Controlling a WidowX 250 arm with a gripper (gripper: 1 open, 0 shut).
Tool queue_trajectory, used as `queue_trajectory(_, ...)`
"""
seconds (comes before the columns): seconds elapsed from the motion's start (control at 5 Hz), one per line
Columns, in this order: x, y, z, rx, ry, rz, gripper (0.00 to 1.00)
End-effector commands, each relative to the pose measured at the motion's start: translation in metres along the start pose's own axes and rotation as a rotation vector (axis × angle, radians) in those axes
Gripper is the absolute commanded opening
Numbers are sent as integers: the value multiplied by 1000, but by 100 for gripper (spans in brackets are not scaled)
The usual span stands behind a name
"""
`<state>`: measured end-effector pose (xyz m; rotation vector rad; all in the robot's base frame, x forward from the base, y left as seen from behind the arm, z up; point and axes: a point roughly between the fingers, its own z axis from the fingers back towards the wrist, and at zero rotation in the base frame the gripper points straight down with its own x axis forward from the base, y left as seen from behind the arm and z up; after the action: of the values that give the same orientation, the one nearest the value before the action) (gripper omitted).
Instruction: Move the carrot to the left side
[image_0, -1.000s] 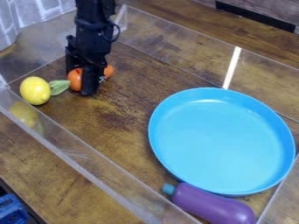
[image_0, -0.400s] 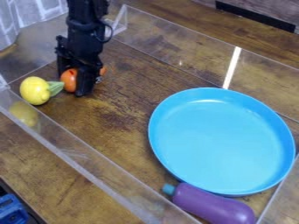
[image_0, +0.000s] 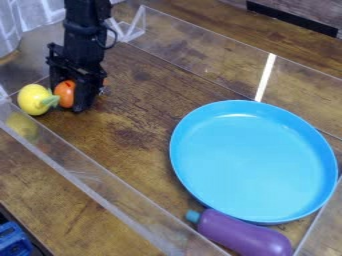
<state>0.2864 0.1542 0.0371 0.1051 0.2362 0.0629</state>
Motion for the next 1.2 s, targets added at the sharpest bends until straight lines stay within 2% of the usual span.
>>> queue_trajectory(0.0, -12, 14, 32, 5, -63, 95, 0)
queue_trajectory(0.2, -18, 16, 37, -15, -57, 141, 0)
queue_trajectory(0.4, -14, 21, 45, -21, -56, 119, 100)
queue_trajectory(0.6, -8, 26, 58, -30, -87, 88, 100)
queue_trajectory(0.8, -4, 32, 60, -43, -105, 35, 100)
queue_trajectory(1.0, -3, 45, 53, -45, -117, -6, 100)
